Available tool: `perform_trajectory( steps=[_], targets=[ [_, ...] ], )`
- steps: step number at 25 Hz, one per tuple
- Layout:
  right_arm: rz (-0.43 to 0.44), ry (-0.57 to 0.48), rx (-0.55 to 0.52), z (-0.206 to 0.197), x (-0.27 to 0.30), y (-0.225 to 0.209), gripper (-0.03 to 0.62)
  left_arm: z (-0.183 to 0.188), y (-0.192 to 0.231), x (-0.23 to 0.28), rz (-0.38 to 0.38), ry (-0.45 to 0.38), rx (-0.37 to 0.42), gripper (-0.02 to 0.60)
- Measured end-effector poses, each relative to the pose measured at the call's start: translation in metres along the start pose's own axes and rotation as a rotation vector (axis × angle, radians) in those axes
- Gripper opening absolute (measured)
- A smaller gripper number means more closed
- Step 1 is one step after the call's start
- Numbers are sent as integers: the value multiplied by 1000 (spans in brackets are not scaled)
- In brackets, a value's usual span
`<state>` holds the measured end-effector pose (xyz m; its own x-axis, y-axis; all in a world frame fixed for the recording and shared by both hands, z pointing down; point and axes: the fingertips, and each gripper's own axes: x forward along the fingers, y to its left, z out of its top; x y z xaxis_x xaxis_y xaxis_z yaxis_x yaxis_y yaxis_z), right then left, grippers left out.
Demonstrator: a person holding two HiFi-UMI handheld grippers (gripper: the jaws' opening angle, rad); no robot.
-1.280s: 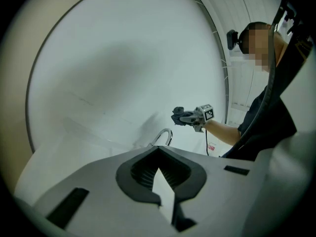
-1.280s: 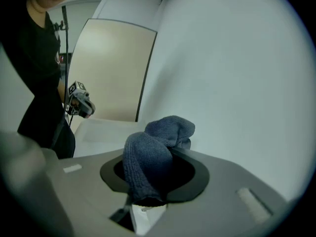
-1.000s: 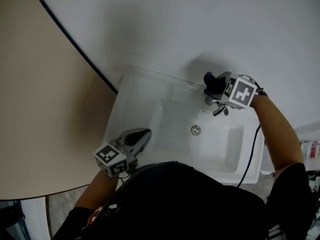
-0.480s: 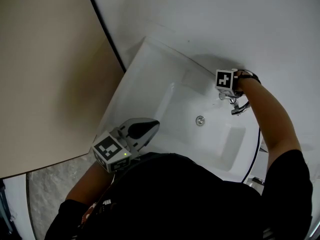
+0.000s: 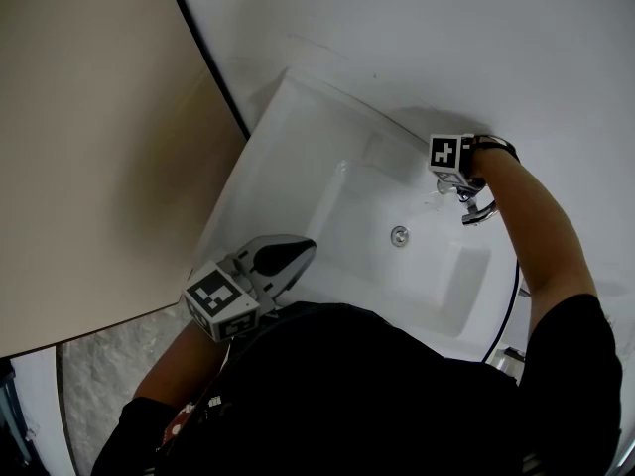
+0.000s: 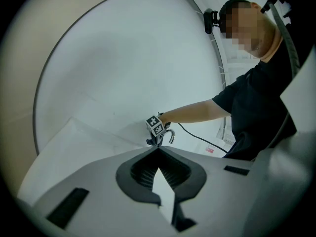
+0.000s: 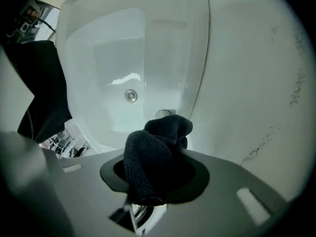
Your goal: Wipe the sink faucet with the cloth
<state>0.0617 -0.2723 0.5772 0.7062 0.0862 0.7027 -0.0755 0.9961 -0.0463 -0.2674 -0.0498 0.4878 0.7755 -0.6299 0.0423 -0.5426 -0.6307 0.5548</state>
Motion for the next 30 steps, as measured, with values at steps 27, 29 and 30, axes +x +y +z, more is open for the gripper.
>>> perform_trajectory(
  steps=[27,29,30],
  targets=[
    [223,-958,582,-91,-118,36,127,29,-29,-7,-20,-5,50,-9],
    [216,-1063,610,-93,-123,45,127,30,-36,-4,-30,-5,52,-9],
    [200,-1101,614,-93,-125,52,127,31,-40,-2,-38,-6,54,-9]
  ],
)
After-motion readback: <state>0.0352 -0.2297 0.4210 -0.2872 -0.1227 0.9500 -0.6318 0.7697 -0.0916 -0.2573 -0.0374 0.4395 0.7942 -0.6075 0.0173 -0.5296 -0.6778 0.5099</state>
